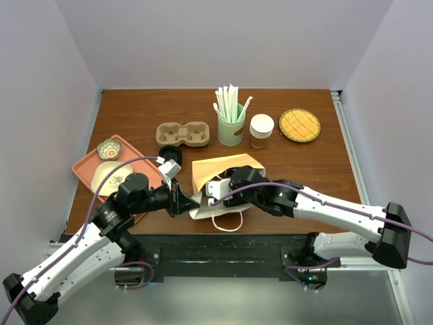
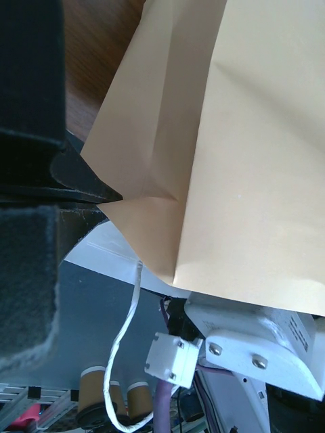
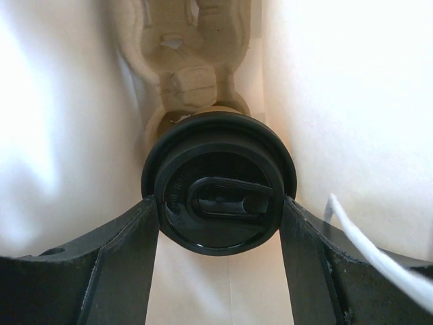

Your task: Pack the takeout coffee

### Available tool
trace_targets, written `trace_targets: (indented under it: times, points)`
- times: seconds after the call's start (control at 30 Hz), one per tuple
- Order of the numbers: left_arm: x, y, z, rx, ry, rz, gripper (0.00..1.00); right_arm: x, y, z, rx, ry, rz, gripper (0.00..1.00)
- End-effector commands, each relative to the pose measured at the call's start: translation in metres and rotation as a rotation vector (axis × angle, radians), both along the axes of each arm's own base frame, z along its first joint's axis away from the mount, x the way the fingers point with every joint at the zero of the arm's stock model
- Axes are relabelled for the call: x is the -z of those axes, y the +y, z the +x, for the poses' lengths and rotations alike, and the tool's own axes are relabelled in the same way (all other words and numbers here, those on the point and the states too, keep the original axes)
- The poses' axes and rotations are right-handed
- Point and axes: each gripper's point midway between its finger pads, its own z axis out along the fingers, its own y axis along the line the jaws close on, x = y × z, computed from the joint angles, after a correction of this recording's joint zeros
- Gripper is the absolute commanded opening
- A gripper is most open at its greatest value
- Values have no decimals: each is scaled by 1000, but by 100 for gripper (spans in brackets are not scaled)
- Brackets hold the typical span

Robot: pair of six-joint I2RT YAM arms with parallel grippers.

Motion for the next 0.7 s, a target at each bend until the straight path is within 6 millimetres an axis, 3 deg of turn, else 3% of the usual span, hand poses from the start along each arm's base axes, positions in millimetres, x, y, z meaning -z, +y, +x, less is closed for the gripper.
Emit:
trace_targets:
  times: [0.0, 0.2, 0.5, 0.6, 0.67]
  points:
    - [-8, -4, -2, 27, -20, -23, 0, -31, 5, -4, 1, 14, 82, 36]
    - [-8, -5, 0, 24, -23, -19, 0, -41, 7, -7, -2, 18, 128, 36]
    - [-7, -5, 1, 20, -18, -16, 0, -20, 17, -31, -90, 158, 113, 36]
    - [-7, -6, 1, 23, -14, -18, 0, -7, 18, -26, -83, 141, 78, 35]
    - [-5, -7, 1, 23, -3, -18, 0, -9, 21, -18, -70, 101, 91, 35]
